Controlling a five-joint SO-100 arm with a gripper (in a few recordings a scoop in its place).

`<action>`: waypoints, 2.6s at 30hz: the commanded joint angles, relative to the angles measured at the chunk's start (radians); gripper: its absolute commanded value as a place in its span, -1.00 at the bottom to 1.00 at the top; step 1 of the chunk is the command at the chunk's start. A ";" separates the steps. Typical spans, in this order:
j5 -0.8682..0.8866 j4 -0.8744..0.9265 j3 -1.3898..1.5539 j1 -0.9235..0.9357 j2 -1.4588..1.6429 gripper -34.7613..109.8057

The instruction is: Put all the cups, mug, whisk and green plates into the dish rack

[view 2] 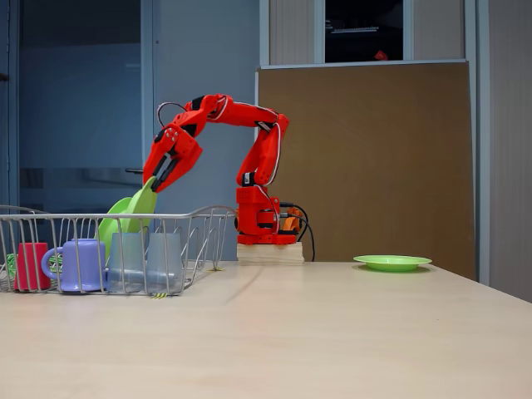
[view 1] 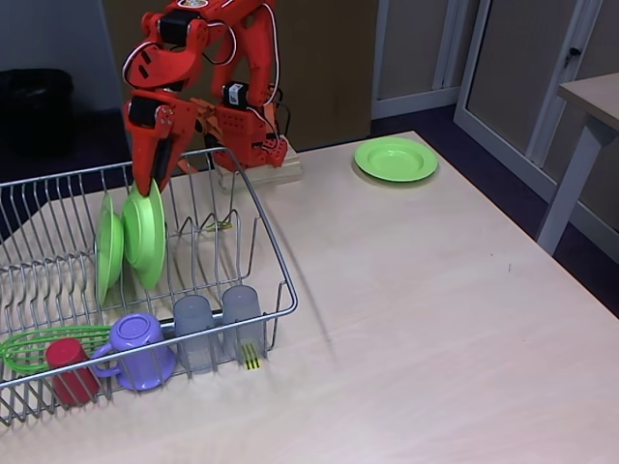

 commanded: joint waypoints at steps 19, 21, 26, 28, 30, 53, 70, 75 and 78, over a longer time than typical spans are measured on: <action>-0.072 0.034 0.034 -0.169 0.161 -0.26; -0.069 0.084 -0.006 -0.219 0.198 -0.26; 0.041 0.206 -0.025 -0.380 0.288 -0.28; 0.132 0.256 0.005 -0.462 0.319 -0.28; 0.273 0.307 0.048 -0.568 0.347 -0.28; 1.937 -0.023 0.230 -1.822 -0.021 -0.31; 2.114 -0.374 0.261 -2.077 -0.347 -0.14; 2.140 -0.506 0.265 -2.086 -0.468 -0.12; 2.148 -0.588 0.275 -2.088 -0.540 -0.11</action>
